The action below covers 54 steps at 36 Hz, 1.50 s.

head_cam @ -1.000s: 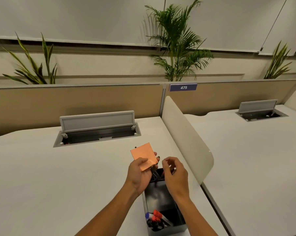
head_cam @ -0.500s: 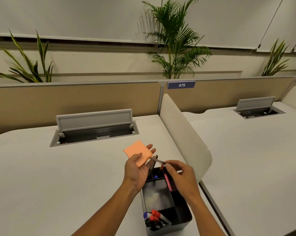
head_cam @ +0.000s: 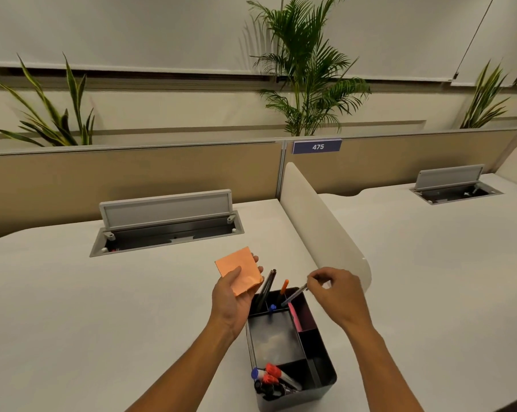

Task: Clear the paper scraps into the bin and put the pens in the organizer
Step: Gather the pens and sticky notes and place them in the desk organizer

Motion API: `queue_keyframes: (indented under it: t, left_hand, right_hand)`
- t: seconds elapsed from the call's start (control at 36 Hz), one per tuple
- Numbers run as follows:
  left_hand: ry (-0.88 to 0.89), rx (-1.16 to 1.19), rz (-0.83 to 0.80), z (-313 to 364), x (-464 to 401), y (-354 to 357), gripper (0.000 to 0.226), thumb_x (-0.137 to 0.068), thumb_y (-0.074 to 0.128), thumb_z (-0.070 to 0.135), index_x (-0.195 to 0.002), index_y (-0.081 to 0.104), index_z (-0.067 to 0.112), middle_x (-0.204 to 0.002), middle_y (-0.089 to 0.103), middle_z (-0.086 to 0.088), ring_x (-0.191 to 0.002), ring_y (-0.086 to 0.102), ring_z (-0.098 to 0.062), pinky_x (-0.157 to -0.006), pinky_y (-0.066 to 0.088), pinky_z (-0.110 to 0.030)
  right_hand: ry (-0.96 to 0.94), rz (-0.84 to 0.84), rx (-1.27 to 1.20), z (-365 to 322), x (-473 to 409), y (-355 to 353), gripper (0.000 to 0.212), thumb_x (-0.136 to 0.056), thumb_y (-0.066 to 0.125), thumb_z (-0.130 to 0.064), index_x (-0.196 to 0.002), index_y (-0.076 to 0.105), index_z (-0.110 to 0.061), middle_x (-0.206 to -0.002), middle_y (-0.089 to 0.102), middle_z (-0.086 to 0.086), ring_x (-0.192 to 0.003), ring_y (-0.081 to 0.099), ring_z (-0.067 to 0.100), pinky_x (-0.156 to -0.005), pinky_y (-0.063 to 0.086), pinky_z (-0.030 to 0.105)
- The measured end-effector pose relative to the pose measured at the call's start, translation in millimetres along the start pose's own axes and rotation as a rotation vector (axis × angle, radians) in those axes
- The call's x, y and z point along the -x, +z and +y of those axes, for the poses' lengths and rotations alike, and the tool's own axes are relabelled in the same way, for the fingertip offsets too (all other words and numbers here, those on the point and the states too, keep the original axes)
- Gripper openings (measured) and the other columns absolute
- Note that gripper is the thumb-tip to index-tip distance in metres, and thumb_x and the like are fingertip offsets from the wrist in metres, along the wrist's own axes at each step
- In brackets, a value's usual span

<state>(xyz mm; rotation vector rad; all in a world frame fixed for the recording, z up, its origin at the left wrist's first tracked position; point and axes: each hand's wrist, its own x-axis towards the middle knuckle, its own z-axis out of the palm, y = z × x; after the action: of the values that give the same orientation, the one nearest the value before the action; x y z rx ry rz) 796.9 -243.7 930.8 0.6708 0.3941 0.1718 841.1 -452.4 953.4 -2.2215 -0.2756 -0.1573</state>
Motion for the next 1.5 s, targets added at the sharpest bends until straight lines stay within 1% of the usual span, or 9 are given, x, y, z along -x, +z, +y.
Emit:
queue_keyframes:
  t: [0.28, 0.42, 0.58, 0.72, 0.83, 0.94, 1.17, 1.33, 1.5]
  left_hand:
    - [0.003, -0.279, 0.077, -7, 3, 1, 0.015, -0.095, 0.056, 0.011, -0.110, 0.056, 0.016, -0.109, 0.065, -0.007, -0.100, 0.063, -0.027, -0.077, 0.056, -0.035]
    - [0.081, -0.557, -0.022, -12, 6, -5, 0.036, -0.090, 0.067, 0.020, -0.123, 0.055, 0.019, -0.117, 0.067, -0.002, -0.106, 0.065, -0.023, -0.095, 0.054, -0.044]
    - [0.103, -0.613, -0.009, -14, 6, -5, 0.045, -0.084, 0.072, 0.025, -0.126, 0.055, 0.021, -0.121, 0.066, -0.001, -0.108, 0.064, -0.024, -0.097, 0.052, -0.048]
    - [0.106, -0.596, -0.038, -15, 5, -4, 0.044, -0.085, 0.071, 0.024, -0.127, 0.055, 0.021, -0.121, 0.066, -0.002, -0.109, 0.065, -0.025, -0.096, 0.053, -0.049]
    - [0.121, -0.608, -0.062, -18, 5, -1, 0.042, -0.083, 0.073, 0.024, -0.122, 0.057, 0.023, -0.118, 0.068, 0.000, -0.107, 0.066, -0.023, -0.094, 0.054, -0.046]
    - [0.140, -0.641, -0.088, -23, 7, 4, 0.042, -0.081, 0.075, 0.027, -0.120, 0.059, 0.024, -0.115, 0.069, 0.001, -0.105, 0.067, -0.020, -0.092, 0.056, -0.041]
    - [0.256, -0.773, -0.094, -22, 7, -4, 0.019, -0.088, 0.069, 0.016, -0.104, 0.066, 0.025, -0.091, 0.070, 0.005, -0.084, 0.071, -0.017, -0.065, 0.055, -0.017]
    - [0.373, -1.078, -0.060, -28, -9, -23, 0.050, -0.086, 0.068, 0.006, -0.121, 0.052, 0.037, -0.126, 0.053, 0.009, -0.105, 0.056, -0.008, -0.072, 0.052, -0.014]
    - [0.366, -1.326, -0.188, -32, -31, -13, 0.075, -0.083, 0.075, 0.016, -0.145, 0.036, 0.030, -0.151, 0.037, 0.008, -0.135, 0.037, -0.014, -0.112, 0.035, -0.038]
  right_hand:
    - [0.039, -0.241, 0.211, -5, -15, 43, 0.021, -0.083, 0.062, -0.032, -0.094, 0.079, -0.026, -0.086, 0.073, -0.012, -0.081, 0.065, 0.004, -0.073, 0.054, 0.024]
    - [0.053, -0.285, 0.200, -4, -20, 55, 0.018, -0.086, 0.068, -0.026, -0.098, 0.079, -0.019, -0.093, 0.076, -0.002, -0.078, 0.065, 0.006, -0.076, 0.054, 0.022]
    - [0.083, -0.299, 0.123, 0, -19, 58, 0.029, -0.089, 0.067, -0.023, -0.116, 0.072, -0.018, -0.110, 0.072, -0.002, -0.085, 0.061, 0.001, -0.074, 0.042, 0.007]
    - [0.103, -0.217, -0.070, -7, -14, 48, 0.016, -0.096, 0.059, -0.032, -0.097, 0.074, -0.029, -0.090, 0.073, -0.014, -0.078, 0.065, -0.002, -0.076, 0.046, 0.016]
    - [0.118, -0.285, -0.207, -16, -6, 39, 0.048, -0.094, 0.049, -0.059, -0.078, 0.070, -0.019, -0.069, 0.066, -0.003, -0.064, 0.061, 0.006, -0.071, 0.049, 0.026]
    - [0.092, -0.380, -0.217, -17, 0, 32, 0.028, -0.091, 0.062, -0.051, -0.098, 0.075, -0.027, -0.089, 0.075, -0.014, -0.085, 0.070, 0.003, -0.083, 0.056, 0.025]
    - [0.188, -0.011, -0.154, 5, -5, 4, 0.015, -0.094, 0.064, -0.031, -0.096, 0.073, -0.019, -0.083, 0.070, -0.012, -0.080, 0.065, 0.006, -0.071, 0.048, 0.024]
    - [0.236, 0.070, 0.100, 19, -1, -4, 0.017, -0.095, 0.058, -0.030, -0.094, 0.069, -0.019, -0.088, 0.069, -0.004, -0.074, 0.059, 0.009, -0.069, 0.047, 0.028]
    - [0.275, -0.119, 0.339, 20, 9, 11, 0.022, -0.092, 0.054, -0.030, -0.101, 0.071, -0.020, -0.083, 0.065, -0.006, -0.069, 0.056, 0.011, -0.058, 0.042, 0.026]
